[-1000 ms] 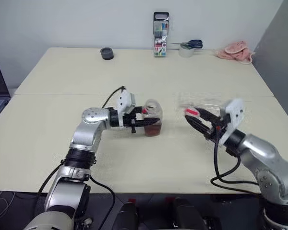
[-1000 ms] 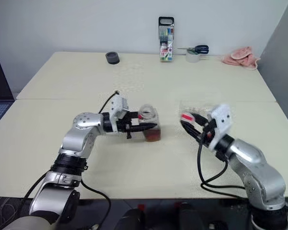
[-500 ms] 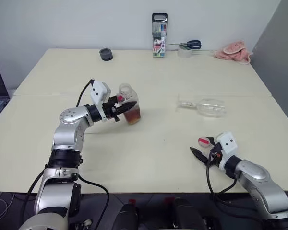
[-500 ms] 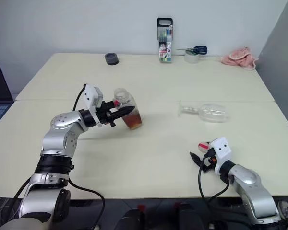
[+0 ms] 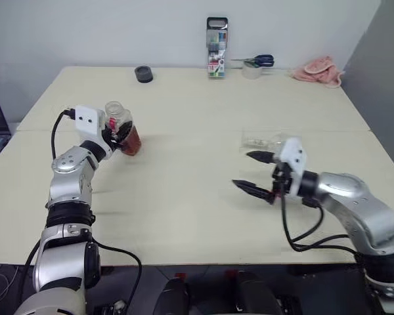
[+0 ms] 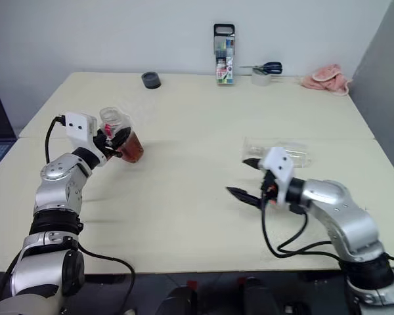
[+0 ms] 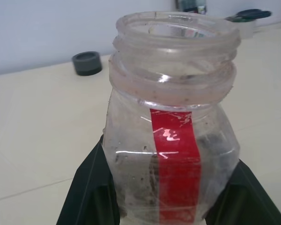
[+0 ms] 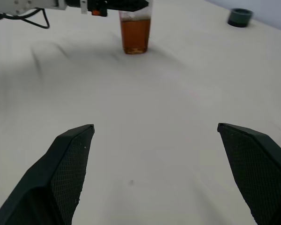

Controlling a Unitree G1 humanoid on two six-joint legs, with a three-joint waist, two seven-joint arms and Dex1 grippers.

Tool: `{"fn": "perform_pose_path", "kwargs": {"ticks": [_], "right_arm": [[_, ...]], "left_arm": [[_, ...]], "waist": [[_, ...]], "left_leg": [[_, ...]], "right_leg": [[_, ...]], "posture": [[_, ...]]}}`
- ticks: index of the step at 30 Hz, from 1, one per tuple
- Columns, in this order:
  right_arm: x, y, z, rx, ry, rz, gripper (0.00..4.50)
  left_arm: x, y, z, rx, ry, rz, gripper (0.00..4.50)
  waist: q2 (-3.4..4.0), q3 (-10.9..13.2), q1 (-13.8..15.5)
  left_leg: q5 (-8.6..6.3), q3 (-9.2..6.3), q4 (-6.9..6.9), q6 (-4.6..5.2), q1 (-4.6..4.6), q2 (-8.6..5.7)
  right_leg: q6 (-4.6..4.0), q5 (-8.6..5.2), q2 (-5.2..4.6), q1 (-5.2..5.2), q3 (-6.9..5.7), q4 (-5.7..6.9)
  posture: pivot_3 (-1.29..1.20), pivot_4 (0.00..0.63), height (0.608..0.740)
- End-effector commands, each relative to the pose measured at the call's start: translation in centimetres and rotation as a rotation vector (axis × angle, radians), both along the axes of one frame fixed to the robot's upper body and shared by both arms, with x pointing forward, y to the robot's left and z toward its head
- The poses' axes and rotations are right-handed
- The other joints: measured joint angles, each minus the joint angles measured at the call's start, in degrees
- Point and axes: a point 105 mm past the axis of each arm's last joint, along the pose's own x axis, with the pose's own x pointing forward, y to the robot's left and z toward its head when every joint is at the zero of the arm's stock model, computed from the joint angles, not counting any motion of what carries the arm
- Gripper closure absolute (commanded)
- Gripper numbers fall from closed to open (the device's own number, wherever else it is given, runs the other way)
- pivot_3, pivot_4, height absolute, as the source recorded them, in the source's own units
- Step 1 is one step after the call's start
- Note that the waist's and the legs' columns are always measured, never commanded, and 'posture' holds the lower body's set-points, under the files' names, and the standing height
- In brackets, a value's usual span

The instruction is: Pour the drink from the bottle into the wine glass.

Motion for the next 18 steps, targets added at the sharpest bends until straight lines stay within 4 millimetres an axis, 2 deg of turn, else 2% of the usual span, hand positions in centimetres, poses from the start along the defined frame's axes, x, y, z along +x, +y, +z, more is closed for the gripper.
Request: {"fn": "perform_pose_path", "kwargs": {"ticks": [1, 6, 10, 12, 18], "right_arm": [[1.6, 2.1, 1.6, 0.007, -0.069, -0.012, 0.00], [2.2, 4.4, 2.2, -0.004, -0.110, 0.026, 0.00], [2.3, 5.4, 2.3, -0.001, -0.124, 0.047, 0.00], [2.2, 5.7, 2.5, 0.005, -0.129, 0.056, 0.00], [2.0, 6.2, 2.7, 0.012, -0.136, 0.065, 0.00]], "left_arm": [[-0.3, 1.3, 1.6, -0.021, -0.049, 0.058, 2.82], [-0.4, 1.9, 0.6, -0.028, -0.010, 0.085, 2.82], [-0.4, 2.0, -0.2, -0.056, 0.023, 0.082, 2.82], [-0.5, 2.2, -0.3, -0.067, 0.025, 0.091, 2.04], [-0.6, 2.4, -0.7, -0.057, 0.031, 0.086, 0.17]], "waist": [[-0.01, 0.00, 0.07], [-0.06, -0.04, 0.37], [-0.05, -0.04, 0.20], [-0.05, -0.05, 0.04], [-0.05, -0.05, -0.14]], "left_leg": [[0.04, 0.02, 0.04, -0.06, -0.05, -0.02], [0.04, -0.05, -0.02, -0.08, -0.07, -0.04], [0.04, -0.01, -0.02, -0.08, -0.03, -0.01], [0.04, 0.00, -0.02, -0.07, -0.02, -0.01], [0.04, -0.03, -0.02, -0.07, -0.02, 0.00]], "right_leg": [[0.05, 0.03, -0.04, -0.04, 0.03, -0.02], [0.05, 0.04, -0.06, -0.06, -0.05, -0.03], [0.04, 0.05, -0.01, -0.08, -0.03, 0.01], [0.04, 0.05, 0.00, -0.08, -0.03, 0.02], [0.02, 0.06, 0.01, -0.08, -0.05, 0.03]], "posture": [[0.00, 0.150, 0.740], [0.00, 0.150, 0.740], [0.00, 0.150, 0.740], [0.00, 0.150, 0.740], [0.00, 0.150, 0.740]]}}
